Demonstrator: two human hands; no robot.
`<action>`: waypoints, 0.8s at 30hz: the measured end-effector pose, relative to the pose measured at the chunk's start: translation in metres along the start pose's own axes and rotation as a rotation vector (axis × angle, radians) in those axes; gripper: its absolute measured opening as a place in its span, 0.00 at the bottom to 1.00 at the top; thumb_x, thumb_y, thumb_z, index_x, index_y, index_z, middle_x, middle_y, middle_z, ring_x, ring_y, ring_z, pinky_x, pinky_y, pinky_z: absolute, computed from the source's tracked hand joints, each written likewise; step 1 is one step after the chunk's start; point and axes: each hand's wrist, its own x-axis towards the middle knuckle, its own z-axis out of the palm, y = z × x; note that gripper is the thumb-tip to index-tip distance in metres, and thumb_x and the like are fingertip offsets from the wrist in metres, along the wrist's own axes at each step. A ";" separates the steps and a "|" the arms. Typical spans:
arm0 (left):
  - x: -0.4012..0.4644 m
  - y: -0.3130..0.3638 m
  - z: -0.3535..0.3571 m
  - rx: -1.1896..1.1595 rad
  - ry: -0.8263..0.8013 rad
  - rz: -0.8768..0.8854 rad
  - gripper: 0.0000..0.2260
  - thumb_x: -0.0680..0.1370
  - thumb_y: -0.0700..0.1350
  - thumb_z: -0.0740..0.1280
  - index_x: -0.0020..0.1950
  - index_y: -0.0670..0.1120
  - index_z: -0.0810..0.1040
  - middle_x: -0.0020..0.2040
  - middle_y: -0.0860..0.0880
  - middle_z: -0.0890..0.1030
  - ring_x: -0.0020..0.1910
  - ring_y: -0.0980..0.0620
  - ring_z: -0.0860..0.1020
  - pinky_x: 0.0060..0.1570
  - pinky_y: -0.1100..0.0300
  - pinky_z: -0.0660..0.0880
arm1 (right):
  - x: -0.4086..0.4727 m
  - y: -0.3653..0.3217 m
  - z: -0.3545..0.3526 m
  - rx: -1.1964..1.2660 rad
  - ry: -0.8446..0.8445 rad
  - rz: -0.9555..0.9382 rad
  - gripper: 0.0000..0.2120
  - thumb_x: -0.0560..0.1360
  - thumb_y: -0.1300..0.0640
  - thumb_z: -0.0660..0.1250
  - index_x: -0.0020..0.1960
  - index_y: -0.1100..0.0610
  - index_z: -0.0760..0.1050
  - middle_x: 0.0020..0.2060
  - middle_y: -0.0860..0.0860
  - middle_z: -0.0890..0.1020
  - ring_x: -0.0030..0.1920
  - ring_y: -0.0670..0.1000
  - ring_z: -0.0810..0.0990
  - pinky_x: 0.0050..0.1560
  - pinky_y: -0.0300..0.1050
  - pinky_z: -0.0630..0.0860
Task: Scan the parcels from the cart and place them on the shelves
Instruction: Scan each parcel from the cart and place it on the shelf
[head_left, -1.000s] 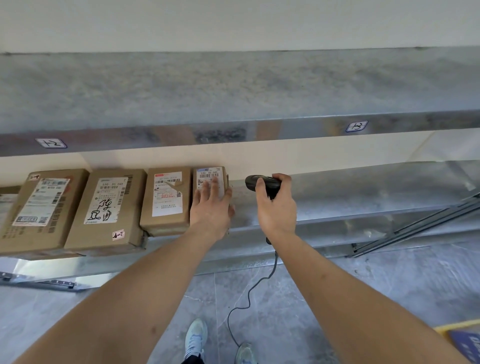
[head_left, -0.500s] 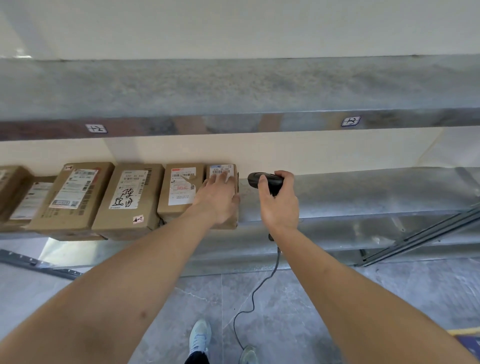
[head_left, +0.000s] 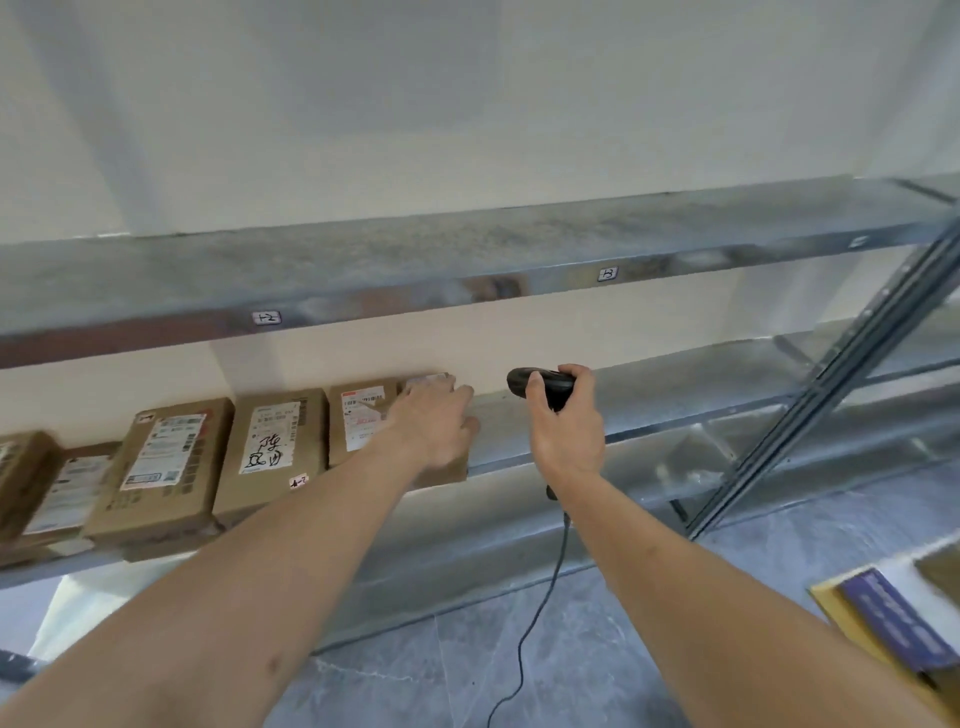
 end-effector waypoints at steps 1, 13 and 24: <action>-0.004 0.003 -0.002 0.007 0.010 0.040 0.23 0.84 0.57 0.58 0.75 0.46 0.72 0.74 0.41 0.72 0.73 0.37 0.69 0.72 0.42 0.68 | -0.010 -0.001 -0.005 0.008 0.031 0.004 0.18 0.83 0.39 0.62 0.69 0.44 0.67 0.52 0.48 0.81 0.50 0.54 0.80 0.56 0.53 0.78; -0.077 0.089 -0.030 -0.028 0.081 0.469 0.21 0.84 0.58 0.55 0.70 0.48 0.74 0.68 0.44 0.74 0.67 0.39 0.72 0.66 0.45 0.71 | -0.136 -0.013 -0.106 0.016 0.441 0.033 0.15 0.81 0.36 0.63 0.64 0.39 0.67 0.51 0.47 0.82 0.51 0.55 0.82 0.55 0.56 0.81; -0.152 0.245 -0.058 0.040 0.151 0.756 0.22 0.84 0.59 0.57 0.75 0.49 0.72 0.74 0.43 0.73 0.71 0.38 0.72 0.70 0.43 0.69 | -0.224 0.018 -0.255 -0.043 0.701 0.035 0.16 0.83 0.38 0.62 0.66 0.43 0.67 0.50 0.46 0.80 0.51 0.52 0.80 0.51 0.50 0.76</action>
